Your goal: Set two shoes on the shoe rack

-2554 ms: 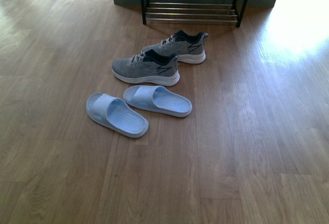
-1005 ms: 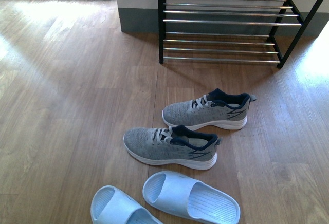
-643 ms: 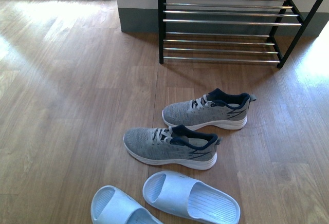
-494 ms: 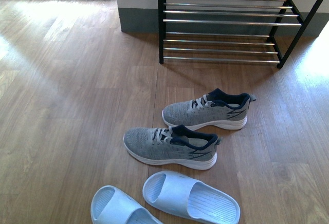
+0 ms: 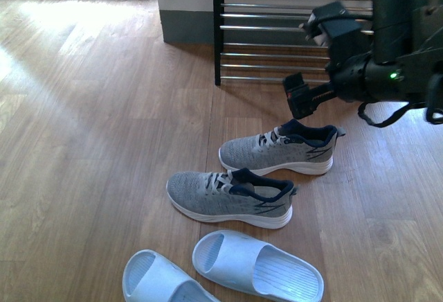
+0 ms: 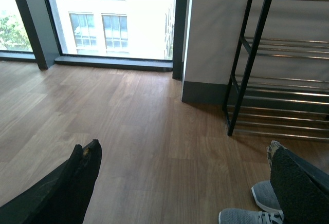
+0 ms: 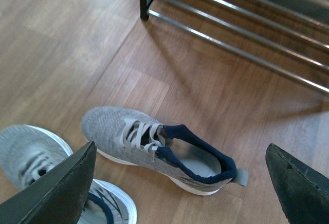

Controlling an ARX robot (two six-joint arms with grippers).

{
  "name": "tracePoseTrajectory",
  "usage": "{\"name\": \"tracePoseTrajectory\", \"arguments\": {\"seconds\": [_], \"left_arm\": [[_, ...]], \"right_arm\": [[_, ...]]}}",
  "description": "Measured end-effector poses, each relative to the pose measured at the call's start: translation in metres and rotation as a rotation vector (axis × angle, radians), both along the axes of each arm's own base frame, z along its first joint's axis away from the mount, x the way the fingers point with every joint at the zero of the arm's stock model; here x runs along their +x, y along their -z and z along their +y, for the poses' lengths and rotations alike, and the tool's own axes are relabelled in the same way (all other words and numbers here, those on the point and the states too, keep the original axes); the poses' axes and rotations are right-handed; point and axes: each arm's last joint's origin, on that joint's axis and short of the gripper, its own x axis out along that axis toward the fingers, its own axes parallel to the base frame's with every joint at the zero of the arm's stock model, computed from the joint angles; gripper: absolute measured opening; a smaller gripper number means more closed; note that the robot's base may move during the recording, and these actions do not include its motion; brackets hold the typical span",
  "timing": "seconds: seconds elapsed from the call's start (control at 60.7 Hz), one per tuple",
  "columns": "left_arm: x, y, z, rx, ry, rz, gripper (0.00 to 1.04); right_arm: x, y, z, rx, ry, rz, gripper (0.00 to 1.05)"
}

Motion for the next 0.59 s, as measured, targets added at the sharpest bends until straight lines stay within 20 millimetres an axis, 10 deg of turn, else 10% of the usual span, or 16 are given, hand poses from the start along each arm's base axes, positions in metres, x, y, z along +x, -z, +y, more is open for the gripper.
{"name": "tracePoseTrajectory", "arguments": {"seconds": [0.214,0.593], "left_arm": [[0.000,0.000,0.000,0.000,0.000,0.000,0.95],[0.000,0.000,0.000,0.000,0.000,0.000,0.95]], "right_arm": [[0.058,0.071,-0.003,-0.168,-0.091,0.069,0.96],[0.095,0.110,-0.035,-0.378,-0.141,0.134,0.96]]}}
